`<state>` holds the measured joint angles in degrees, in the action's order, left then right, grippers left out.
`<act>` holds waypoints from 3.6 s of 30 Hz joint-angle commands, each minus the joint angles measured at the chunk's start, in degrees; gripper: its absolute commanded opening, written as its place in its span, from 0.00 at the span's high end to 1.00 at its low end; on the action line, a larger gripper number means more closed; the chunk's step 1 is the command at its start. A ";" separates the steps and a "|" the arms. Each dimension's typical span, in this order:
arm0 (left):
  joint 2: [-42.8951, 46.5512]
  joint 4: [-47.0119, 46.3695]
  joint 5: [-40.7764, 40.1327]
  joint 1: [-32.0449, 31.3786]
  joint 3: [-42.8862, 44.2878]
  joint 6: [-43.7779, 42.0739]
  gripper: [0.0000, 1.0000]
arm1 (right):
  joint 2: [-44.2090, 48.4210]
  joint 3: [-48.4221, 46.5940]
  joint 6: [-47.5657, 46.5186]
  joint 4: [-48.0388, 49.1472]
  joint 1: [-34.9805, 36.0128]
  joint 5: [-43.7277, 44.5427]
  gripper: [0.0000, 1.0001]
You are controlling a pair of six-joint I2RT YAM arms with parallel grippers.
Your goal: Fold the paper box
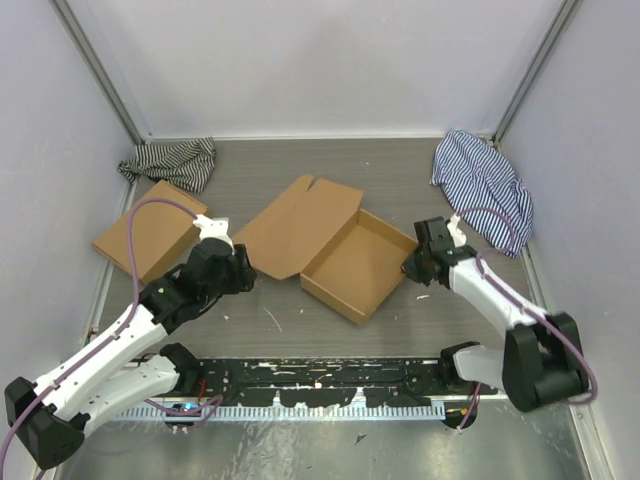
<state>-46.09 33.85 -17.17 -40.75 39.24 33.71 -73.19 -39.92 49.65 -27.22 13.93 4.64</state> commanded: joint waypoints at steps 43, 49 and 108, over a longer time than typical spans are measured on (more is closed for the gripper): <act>3.84 0.78 3.24 0.18 -4.63 3.25 0.44 | -12.40 -21.87 -33.18 2.04 13.07 3.77 0.40; 3.19 -0.40 4.15 0.22 -5.14 3.64 0.44 | -11.59 -20.17 -33.59 3.95 13.14 -3.64 0.46; -36.23 -15.63 18.98 21.02 16.93 1.79 0.32 | -7.28 -25.93 -25.44 -2.20 -0.82 2.09 0.08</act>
<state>-79.07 23.90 -6.28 -19.90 54.13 33.08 -76.53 -64.03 26.28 -33.15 18.46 13.82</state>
